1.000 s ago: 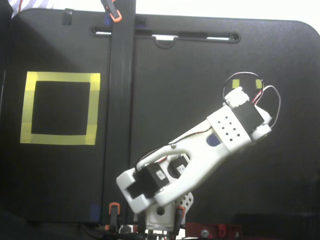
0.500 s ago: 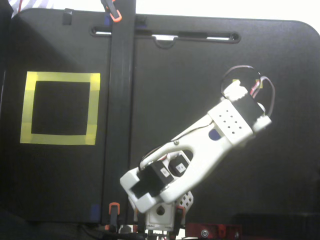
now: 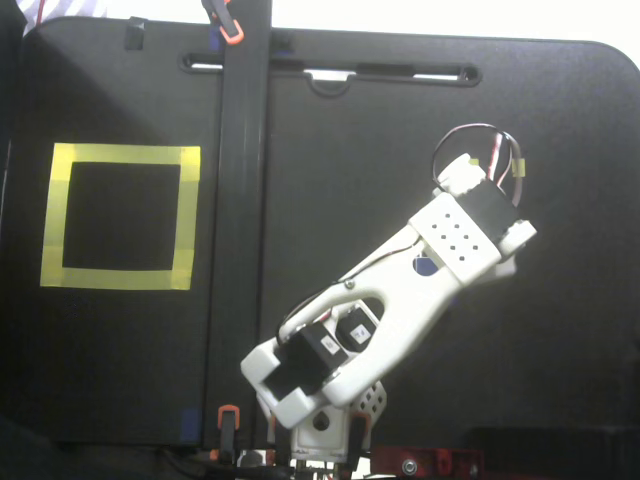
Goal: Grasp the block and place it in the designated area.
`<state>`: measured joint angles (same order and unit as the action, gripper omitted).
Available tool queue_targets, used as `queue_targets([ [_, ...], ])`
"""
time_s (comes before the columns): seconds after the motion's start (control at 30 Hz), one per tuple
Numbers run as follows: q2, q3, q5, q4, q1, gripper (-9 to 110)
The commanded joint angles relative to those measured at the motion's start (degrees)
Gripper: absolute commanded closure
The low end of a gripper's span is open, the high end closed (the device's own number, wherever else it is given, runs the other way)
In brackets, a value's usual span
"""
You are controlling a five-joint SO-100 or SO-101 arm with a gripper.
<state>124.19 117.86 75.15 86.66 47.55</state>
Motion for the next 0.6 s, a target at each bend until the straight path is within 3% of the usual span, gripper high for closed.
queue_targets([
  [0.0, -0.1, -2.3, 9.1, 0.4, -0.1, 102],
  [0.37, -0.8, -2.2, 51.2, 3.8, -0.3, 101],
  [0.57, -1.1, -2.2, 63.3, 6.7, -0.1, 101],
])
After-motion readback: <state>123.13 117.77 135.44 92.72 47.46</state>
